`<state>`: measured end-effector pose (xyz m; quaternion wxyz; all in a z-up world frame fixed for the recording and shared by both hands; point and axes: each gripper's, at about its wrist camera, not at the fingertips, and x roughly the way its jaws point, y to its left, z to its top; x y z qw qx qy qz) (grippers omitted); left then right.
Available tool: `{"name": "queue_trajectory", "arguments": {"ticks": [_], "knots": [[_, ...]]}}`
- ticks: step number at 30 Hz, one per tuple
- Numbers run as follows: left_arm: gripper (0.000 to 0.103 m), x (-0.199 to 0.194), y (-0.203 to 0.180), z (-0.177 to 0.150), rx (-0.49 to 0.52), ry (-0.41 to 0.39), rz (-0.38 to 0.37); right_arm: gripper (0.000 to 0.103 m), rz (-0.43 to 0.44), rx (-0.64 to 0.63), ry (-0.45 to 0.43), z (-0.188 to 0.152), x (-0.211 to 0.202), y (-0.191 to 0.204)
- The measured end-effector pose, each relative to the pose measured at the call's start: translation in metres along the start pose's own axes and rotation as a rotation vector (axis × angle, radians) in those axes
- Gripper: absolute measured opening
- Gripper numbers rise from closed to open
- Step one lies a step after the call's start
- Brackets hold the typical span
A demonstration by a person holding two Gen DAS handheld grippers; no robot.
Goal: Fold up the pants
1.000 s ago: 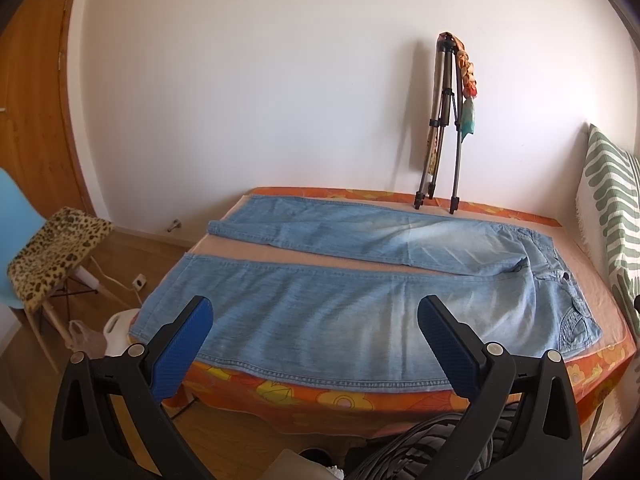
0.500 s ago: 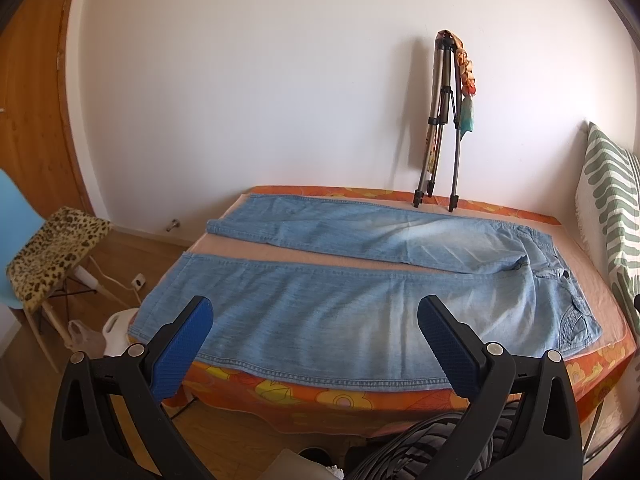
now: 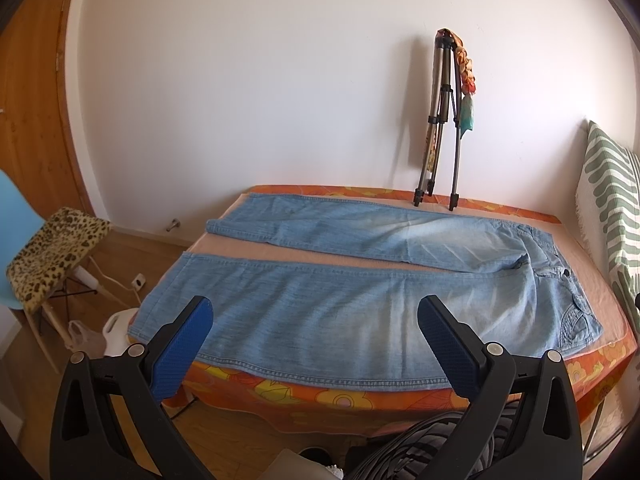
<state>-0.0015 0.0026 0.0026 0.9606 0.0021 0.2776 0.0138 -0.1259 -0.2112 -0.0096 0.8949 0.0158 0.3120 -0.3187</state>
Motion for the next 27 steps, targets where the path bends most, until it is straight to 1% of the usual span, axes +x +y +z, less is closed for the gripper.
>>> {"name": "queue_trajectory", "arguments": {"ticks": [10,17,27], "knots": [[0.102,0.0000,0.0012,-0.0019,0.004,-0.005,0.004,0.103,0.000,0.003,0.003,0.0007,0.0004,-0.0006],[0.102,0.0058,0.0054,-0.0026,-0.007,0.008,0.005,0.103,-0.011,-0.007,0.003,0.0026,0.0003,0.0023],[0.102,0.0067,0.0055,0.0001,0.011,-0.003,0.027,0.103,-0.001,-0.007,0.001,0.0063,-0.0007,0.0041]]}}
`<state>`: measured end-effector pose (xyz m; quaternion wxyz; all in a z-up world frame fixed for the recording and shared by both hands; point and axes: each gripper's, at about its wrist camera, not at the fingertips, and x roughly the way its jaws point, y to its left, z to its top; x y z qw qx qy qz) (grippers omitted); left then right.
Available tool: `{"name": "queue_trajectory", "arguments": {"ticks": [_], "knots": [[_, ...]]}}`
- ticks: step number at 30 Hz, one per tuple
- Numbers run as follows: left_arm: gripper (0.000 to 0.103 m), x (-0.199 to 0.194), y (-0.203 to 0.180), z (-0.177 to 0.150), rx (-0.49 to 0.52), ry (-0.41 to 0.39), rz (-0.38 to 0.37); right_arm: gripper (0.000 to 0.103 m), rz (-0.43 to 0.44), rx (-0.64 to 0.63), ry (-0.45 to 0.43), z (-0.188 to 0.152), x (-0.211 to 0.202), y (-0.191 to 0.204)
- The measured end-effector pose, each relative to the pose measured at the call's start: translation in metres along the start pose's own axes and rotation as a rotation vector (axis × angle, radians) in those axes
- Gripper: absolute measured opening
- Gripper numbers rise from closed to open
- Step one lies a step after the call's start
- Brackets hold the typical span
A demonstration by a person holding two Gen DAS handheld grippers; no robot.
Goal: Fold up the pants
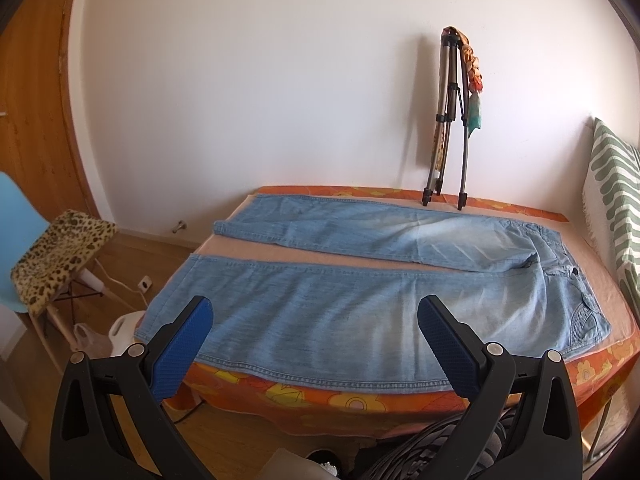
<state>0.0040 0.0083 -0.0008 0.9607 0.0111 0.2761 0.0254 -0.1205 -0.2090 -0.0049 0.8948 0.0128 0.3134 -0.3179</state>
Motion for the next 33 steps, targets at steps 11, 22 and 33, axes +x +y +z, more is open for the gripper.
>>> {"name": "queue_trajectory", "arguments": {"ticks": [11,22,33], "knots": [[0.102,0.013,0.010,0.003,0.046,-0.008,0.003,0.103,0.054,-0.029,-0.040,0.015,0.006,-0.001],[0.082,0.042,0.057,0.013,0.001,0.016,0.003,0.094,0.204,-0.101,-0.028,0.041,0.029,-0.001],[0.072,0.122,0.110,0.093,0.011,0.086,-0.014,0.094,0.391,-0.301,-0.079,0.144,0.087,0.073]]}}
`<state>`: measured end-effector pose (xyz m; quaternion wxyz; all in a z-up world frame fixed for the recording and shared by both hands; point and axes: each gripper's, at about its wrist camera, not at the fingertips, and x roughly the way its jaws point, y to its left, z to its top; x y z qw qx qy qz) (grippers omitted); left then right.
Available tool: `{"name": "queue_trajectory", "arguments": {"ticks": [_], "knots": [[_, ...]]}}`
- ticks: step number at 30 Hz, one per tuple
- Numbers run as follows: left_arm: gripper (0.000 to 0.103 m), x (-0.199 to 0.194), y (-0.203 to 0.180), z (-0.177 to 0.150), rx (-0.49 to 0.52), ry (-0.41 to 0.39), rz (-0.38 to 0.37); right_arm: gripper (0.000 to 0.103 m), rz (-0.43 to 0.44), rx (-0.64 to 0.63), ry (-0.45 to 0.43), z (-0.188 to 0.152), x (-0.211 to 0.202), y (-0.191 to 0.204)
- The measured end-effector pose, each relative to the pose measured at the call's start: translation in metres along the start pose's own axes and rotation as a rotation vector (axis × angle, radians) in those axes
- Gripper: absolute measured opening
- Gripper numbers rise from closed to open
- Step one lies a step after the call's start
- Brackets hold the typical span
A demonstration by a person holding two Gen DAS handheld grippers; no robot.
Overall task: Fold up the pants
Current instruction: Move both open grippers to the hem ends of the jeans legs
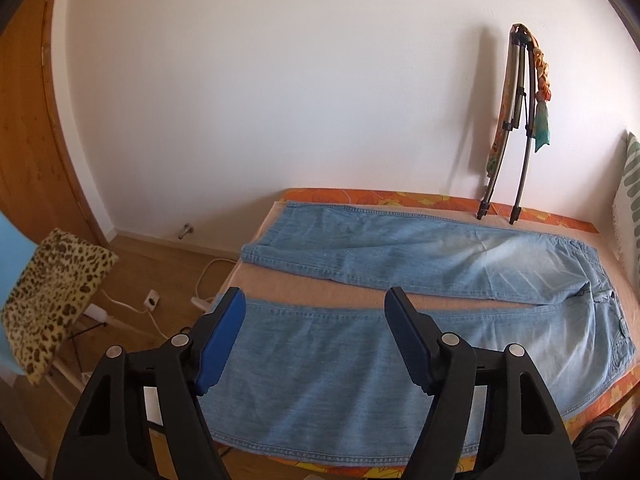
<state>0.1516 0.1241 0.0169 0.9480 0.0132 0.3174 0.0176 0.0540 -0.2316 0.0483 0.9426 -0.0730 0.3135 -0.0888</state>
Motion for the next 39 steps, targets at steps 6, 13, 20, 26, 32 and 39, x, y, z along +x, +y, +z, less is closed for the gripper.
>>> {"name": "queue_trajectory", "arguments": {"ticks": [6,13,20,26,32,39], "knots": [[0.072,0.078,0.001,0.052,-0.026,0.089,-0.081,0.079,0.131,-0.107,0.099,0.054,0.109,0.029],[0.067,0.179,-0.030,0.081,-0.015,0.179,-0.165,0.065,0.267,-0.174,0.211,0.080,0.242,0.071],[0.057,0.264,-0.049,0.087,-0.010,0.251,-0.208,0.056,0.336,-0.254,0.298,0.077,0.353,0.118],[0.055,0.323,-0.045,0.081,-0.067,0.313,-0.228,0.055,0.402,-0.302,0.349,0.075,0.435,0.162],[0.054,0.363,-0.031,0.071,-0.126,0.358,-0.217,0.054,0.456,-0.310,0.385,0.070,0.496,0.187],[0.054,0.388,-0.020,0.065,-0.190,0.387,-0.218,0.057,0.505,-0.271,0.422,0.071,0.546,0.198]]}}
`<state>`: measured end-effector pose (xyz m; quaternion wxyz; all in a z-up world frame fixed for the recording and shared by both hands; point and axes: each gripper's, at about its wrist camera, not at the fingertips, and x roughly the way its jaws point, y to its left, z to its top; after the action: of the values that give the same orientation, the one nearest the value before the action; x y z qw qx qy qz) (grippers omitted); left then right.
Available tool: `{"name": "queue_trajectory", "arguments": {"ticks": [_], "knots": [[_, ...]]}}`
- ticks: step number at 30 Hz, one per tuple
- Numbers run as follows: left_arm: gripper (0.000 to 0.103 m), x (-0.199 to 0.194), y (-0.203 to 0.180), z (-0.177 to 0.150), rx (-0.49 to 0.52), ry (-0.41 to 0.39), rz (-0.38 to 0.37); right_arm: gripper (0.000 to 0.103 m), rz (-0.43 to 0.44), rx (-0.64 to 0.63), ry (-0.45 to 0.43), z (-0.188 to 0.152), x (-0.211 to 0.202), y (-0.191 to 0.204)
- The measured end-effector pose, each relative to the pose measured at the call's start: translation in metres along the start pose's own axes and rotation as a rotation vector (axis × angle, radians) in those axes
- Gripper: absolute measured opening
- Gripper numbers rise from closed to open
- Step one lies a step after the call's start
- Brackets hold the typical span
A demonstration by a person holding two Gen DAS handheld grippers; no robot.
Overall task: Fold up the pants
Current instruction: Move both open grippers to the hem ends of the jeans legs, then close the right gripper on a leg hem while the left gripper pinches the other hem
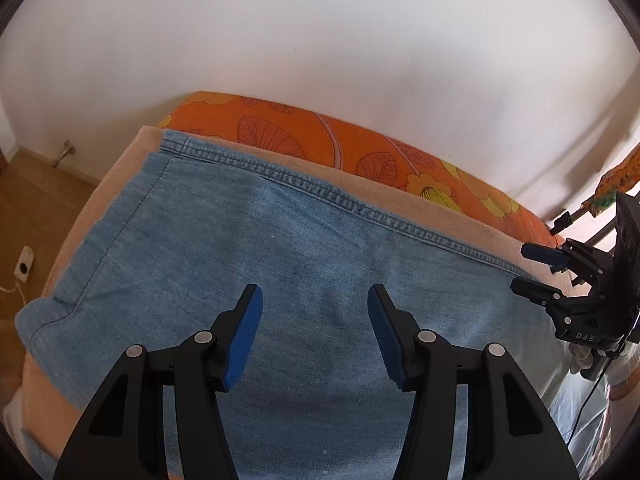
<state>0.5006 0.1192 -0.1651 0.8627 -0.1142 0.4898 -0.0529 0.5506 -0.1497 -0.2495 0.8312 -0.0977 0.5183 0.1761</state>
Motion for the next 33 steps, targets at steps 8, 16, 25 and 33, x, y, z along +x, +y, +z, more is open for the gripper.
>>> {"name": "queue_trajectory", "arguments": {"ticks": [8,16,25,33], "knots": [[0.054,-0.003,0.000,0.029,-0.055,-0.035,-0.023,0.053,0.099,0.005,0.023,0.002,0.017,0.002],[0.066,0.017,-0.007,0.057,-0.144,0.029,-0.033,0.005,0.052,-0.029,-0.061,-0.002,-0.008,0.018],[0.070,0.049,-0.008,0.059,-0.246,0.141,0.000,0.001,-0.060,-0.192,-0.133,-0.027,-0.035,0.063],[0.061,0.052,-0.009,0.051,-0.298,0.126,0.018,0.001,-0.111,-0.298,-0.156,-0.050,-0.038,0.092]]}}
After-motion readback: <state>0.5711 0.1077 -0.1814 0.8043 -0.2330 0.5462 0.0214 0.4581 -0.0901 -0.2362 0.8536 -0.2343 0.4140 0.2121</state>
